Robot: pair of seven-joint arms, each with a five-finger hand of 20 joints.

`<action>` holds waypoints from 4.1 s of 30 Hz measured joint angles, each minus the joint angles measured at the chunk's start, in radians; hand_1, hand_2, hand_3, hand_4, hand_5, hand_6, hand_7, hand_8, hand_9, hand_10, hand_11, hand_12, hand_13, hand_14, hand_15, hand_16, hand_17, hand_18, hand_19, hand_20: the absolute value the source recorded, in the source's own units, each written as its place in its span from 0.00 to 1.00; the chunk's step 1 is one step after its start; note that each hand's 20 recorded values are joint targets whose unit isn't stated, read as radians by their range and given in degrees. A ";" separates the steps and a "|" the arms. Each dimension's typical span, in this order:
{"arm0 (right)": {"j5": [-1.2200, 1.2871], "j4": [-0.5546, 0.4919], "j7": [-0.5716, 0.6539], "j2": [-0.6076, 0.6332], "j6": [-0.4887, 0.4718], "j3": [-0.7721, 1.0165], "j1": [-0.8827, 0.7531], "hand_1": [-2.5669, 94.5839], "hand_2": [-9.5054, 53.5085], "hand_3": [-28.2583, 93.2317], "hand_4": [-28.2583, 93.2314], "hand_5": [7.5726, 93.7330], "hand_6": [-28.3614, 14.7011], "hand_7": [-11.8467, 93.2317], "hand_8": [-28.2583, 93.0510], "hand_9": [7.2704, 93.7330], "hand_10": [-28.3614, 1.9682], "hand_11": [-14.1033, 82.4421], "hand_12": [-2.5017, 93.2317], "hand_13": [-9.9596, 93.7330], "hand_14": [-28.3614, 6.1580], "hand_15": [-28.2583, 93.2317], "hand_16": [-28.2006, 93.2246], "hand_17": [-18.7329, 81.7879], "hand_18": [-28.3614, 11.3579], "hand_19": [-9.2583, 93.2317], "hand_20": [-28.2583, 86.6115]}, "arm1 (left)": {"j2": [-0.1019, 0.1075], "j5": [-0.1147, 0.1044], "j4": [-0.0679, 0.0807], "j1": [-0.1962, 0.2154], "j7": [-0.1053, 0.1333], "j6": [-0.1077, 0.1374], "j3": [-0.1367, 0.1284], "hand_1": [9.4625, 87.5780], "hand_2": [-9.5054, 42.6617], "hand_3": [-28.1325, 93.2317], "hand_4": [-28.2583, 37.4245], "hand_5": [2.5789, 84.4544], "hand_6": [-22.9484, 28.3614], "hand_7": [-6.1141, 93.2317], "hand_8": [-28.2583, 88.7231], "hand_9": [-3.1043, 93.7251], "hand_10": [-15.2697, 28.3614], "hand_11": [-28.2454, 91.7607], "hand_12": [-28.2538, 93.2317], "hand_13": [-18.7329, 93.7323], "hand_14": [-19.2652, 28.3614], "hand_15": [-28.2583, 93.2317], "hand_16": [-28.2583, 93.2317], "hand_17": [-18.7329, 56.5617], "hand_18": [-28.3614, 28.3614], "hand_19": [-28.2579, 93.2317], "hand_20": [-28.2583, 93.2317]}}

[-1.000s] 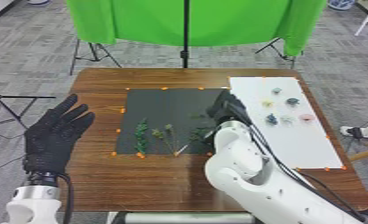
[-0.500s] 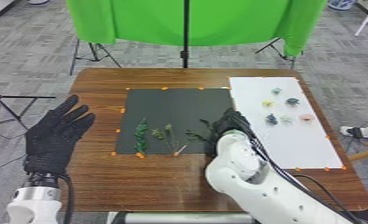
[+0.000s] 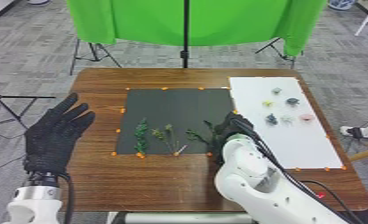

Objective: Arrange flowers

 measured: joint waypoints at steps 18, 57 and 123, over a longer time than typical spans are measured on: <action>-0.088 -0.039 -0.030 0.000 0.037 -0.047 -0.024 0.36 0.17 0.85 0.05 1.00 0.63 0.40 0.11 1.00 0.53 0.74 0.21 0.91 0.45 0.93 0.40 0.63 0.00 1.00 0.79 | 0.006 -0.010 0.000 0.005 0.023 0.002 0.016 0.19 0.31 0.89 0.08 0.49 0.68 0.18 0.17 0.43 0.85 0.46 0.32 0.43 1.00 0.68 0.15 0.14 0.96 0.71 0.35; -0.043 0.180 0.018 0.218 0.103 -0.036 0.117 0.54 0.00 0.80 0.00 0.82 0.67 0.30 0.23 0.83 0.56 0.57 0.27 0.75 0.50 0.90 0.35 0.48 0.04 0.99 0.62 | -0.013 -0.017 0.015 -0.025 -0.031 0.024 0.013 0.19 0.31 0.89 0.07 0.48 0.68 0.18 0.17 0.43 0.84 0.46 0.32 0.42 1.00 0.68 0.15 0.14 0.96 0.71 0.35; -0.178 0.393 -0.565 -0.288 0.063 -0.551 0.532 0.41 0.00 0.81 0.00 0.71 0.73 0.27 0.13 0.79 0.58 0.72 0.24 0.70 0.50 0.93 0.38 0.40 0.10 0.95 0.72 | 0.067 0.006 0.110 -0.431 -0.060 -0.032 0.150 0.19 0.31 0.89 0.07 0.47 0.68 0.18 0.17 0.41 0.84 0.46 0.32 0.42 1.00 0.68 0.15 0.14 0.96 0.71 0.36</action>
